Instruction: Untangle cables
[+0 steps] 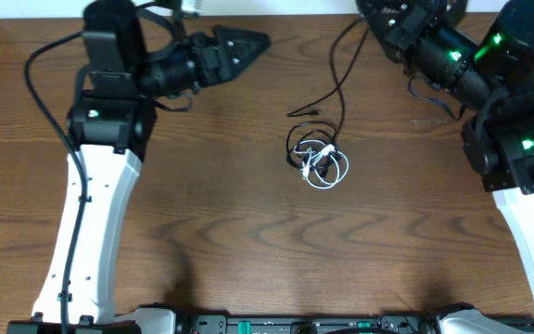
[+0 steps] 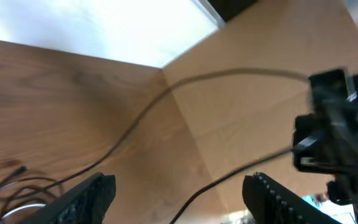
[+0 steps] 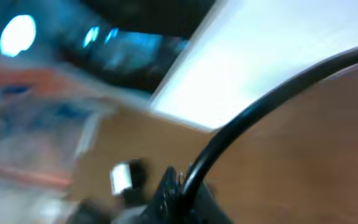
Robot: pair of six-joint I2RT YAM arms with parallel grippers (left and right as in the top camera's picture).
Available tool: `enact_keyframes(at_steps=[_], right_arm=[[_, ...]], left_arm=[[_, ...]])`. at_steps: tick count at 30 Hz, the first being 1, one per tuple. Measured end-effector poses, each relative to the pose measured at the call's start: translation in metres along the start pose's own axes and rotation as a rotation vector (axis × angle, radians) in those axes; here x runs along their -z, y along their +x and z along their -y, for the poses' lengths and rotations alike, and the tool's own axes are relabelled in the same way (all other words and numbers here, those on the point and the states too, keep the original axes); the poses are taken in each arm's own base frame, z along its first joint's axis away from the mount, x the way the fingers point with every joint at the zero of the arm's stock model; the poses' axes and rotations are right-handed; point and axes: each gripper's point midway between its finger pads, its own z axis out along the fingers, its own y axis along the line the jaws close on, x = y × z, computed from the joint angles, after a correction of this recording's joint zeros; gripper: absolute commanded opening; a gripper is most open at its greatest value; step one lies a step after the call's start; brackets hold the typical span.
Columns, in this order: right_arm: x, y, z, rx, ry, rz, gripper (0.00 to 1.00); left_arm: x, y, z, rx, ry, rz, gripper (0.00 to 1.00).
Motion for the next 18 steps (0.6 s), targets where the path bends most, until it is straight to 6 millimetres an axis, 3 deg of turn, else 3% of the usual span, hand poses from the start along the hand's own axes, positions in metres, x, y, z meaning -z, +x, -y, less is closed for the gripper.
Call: enact_keyframes(at_steps=[2, 4, 6, 9, 11, 14, 15, 17, 18], right_arm=[[0.001, -0.016, 0.013, 0.017, 0.061, 0.086, 0.01], [0.002, -0.028, 0.004, 0.032, 0.025, 0.137, 0.01], [0.006, -0.041, -0.037, 0.058, -0.150, 0.187, 0.01], [0.023, -0.048, -0.092, 0.110, -0.377, 0.221, 0.02], [0.035, -0.045, -0.113, 0.125, -0.450, 0.210, 0.01], [0.032, -0.033, -0.094, 0.074, -0.347, 0.137, 0.01], [0.023, -0.024, -0.066, 0.020, -0.230, 0.095, 0.02], [0.014, -0.018, -0.036, -0.035, -0.118, 0.068, 0.01], [0.007, -0.014, -0.012, -0.072, -0.034, 0.050, 0.01]], left_arm=[[0.011, -0.001, -0.013, 0.041, -0.040, 0.006, 0.76], [0.016, 0.002, -0.022, 0.071, -0.070, 0.001, 0.82], [0.018, 0.007, -0.030, 0.091, -0.105, -0.008, 0.89], [0.018, 0.010, -0.035, 0.098, -0.131, -0.014, 0.94], [0.019, 0.009, -0.035, 0.088, -0.132, -0.010, 0.94], [0.019, 0.008, -0.033, 0.076, -0.128, -0.004, 0.94], [0.019, 0.006, -0.032, 0.061, -0.123, 0.001, 0.94], [0.019, 0.001, -0.026, 0.016, -0.110, 0.018, 0.93], [0.020, -0.003, -0.022, -0.013, -0.101, 0.030, 0.93]])
